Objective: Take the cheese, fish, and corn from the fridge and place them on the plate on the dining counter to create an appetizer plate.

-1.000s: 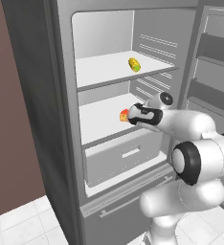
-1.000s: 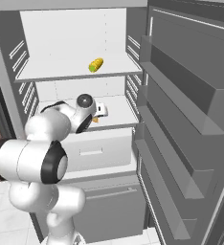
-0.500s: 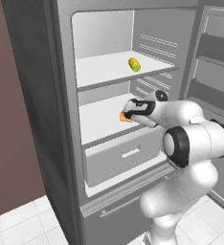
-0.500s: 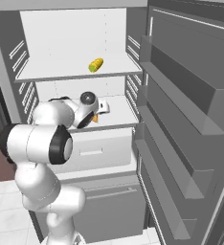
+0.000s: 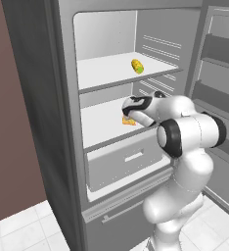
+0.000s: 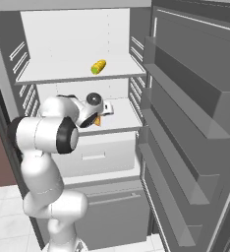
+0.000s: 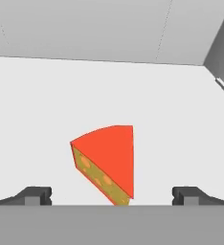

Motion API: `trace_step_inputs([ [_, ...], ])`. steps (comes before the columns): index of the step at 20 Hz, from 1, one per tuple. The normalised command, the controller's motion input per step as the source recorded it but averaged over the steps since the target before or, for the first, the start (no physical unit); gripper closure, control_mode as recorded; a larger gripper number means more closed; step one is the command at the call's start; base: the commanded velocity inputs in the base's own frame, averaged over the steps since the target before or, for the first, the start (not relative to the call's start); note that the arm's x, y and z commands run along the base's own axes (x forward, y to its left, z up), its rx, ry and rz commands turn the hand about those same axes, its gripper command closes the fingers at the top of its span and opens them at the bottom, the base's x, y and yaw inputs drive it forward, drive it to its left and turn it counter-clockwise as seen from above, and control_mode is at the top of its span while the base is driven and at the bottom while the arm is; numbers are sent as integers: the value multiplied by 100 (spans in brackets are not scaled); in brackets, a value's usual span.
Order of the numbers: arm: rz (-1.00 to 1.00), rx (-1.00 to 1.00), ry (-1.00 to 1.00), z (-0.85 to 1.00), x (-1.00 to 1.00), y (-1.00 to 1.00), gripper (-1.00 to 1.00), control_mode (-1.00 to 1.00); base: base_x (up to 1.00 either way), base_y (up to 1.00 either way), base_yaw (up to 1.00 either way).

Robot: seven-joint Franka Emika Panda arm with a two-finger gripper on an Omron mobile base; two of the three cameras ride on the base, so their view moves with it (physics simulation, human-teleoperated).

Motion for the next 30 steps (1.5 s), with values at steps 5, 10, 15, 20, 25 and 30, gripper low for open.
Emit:
trace_step_inputs([
  [5,9,0,0,-46,16,7,-100,-100,0,0,0],
  [10,11,0,0,-37,37,8,-100,-100,0,0,0],
  [15,10,0,0,-47,42,1,-100,-100,0,0,0],
  [20,8,0,2,-60,41,6,100,-100,0,0,0],
  [25,2,-11,0,-76,6,69,100,-100,0,0,0],
  [30,0,-23,0,-32,-54,67,100,-100,0,0,0],
])
